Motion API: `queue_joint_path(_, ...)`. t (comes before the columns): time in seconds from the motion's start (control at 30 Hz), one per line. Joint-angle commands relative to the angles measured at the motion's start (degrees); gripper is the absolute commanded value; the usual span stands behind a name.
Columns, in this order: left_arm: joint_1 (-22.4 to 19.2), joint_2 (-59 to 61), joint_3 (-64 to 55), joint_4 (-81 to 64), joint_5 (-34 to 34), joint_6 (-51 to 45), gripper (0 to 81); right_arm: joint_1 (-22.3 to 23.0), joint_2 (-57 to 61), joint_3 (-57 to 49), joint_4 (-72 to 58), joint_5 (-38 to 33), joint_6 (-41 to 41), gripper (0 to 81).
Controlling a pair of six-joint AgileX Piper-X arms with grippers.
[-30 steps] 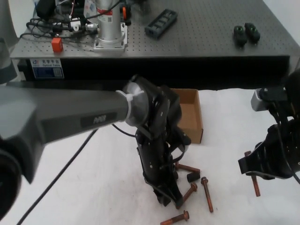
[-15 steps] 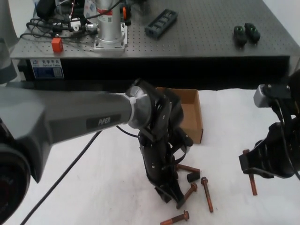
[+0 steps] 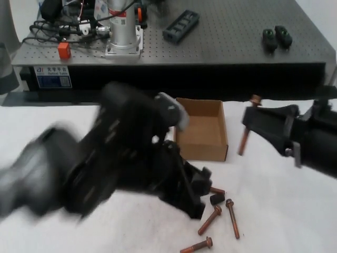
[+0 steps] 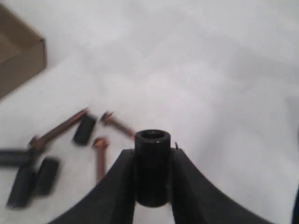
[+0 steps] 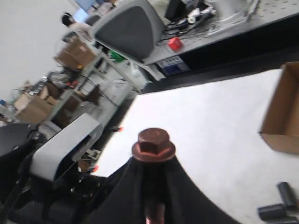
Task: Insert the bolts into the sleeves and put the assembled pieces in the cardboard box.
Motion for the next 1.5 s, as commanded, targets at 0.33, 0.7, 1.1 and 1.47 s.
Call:
queue_joint_path(0.33,-0.08,-3.85,2.73,-8.66,5.29,-5.73,0.7,8.31,5.99,1.76,-18.54,-1.03,7.33,1.2)
queue_joint_path(0.7,-0.08,-3.85,2.73,-8.66,5.58,-8.28,0.7,8.34,5.99,1.76,-17.84,-6.50,7.10,1.2)
queue_joint_path(1.1,-0.08,-3.85,2.73,-8.66,6.05,-6.24,0.7,8.34,5.99,1.76,-10.93,-13.82,2.57,1.2)
queue_joint_path(1.47,-0.08,-3.85,2.73,-8.66,3.43,-0.43,0.7,8.24,5.65,1.76,-10.72,-16.76,-2.03,36.7)
